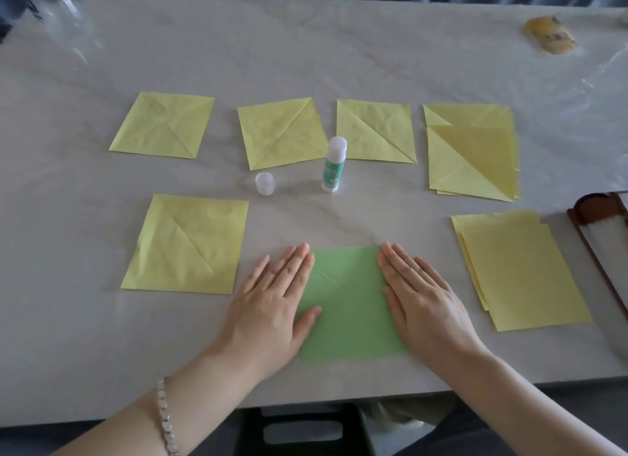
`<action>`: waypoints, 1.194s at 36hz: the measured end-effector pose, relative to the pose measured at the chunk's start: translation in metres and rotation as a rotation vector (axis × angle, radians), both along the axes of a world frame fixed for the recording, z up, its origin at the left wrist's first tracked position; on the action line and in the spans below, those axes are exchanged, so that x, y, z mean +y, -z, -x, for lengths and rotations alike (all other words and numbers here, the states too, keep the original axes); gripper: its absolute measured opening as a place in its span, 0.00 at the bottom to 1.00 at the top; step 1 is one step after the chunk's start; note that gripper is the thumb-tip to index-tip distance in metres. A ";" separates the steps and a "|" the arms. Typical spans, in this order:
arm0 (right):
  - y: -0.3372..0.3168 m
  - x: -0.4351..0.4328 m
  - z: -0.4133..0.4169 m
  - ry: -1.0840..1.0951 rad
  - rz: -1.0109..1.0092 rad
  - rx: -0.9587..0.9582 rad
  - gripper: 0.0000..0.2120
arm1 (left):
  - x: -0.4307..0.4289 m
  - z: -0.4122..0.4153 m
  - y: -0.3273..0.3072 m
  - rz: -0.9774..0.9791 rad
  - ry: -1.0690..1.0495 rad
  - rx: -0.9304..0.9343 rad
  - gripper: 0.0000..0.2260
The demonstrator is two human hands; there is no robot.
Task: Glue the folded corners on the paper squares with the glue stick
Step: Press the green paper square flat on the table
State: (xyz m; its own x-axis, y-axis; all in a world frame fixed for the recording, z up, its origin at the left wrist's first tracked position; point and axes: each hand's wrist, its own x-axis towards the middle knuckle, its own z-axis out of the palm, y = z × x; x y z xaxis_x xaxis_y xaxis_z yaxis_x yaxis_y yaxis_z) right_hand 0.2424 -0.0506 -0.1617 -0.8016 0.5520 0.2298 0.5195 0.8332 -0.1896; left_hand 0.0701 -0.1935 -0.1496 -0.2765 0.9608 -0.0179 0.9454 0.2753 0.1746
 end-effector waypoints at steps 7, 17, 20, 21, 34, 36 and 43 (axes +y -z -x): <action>-0.002 -0.008 0.013 -0.063 -0.018 -0.083 0.25 | -0.002 0.004 0.003 -0.004 0.037 0.037 0.35; -0.007 -0.001 0.051 -0.380 0.009 -0.164 0.24 | -0.005 0.011 0.001 0.084 0.075 0.016 0.50; -0.004 -0.004 0.041 -0.457 -0.006 -0.171 0.20 | -0.006 0.012 0.001 0.104 0.068 -0.002 0.50; -0.005 -0.007 0.036 -0.486 0.002 -0.177 0.21 | -0.006 0.012 0.000 0.112 0.067 -0.007 0.51; -0.021 -0.013 0.012 -0.550 0.142 -0.207 0.22 | -0.005 0.013 0.002 0.117 0.078 0.029 0.50; -0.021 -0.009 0.025 -0.490 0.131 -0.188 0.25 | -0.004 0.012 0.001 0.120 0.075 0.018 0.50; -0.019 -0.002 0.050 -0.420 0.065 -0.172 0.28 | -0.013 0.027 -0.003 0.131 0.105 0.038 0.48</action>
State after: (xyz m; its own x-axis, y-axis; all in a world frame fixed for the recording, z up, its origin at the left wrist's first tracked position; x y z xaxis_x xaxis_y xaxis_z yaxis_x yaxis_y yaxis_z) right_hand 0.1919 -0.0525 -0.1424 -0.9824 0.1801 0.0499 0.1677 0.9676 -0.1890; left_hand 0.0428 -0.2069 -0.1468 -0.1772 0.9747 -0.1361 0.9754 0.1923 0.1073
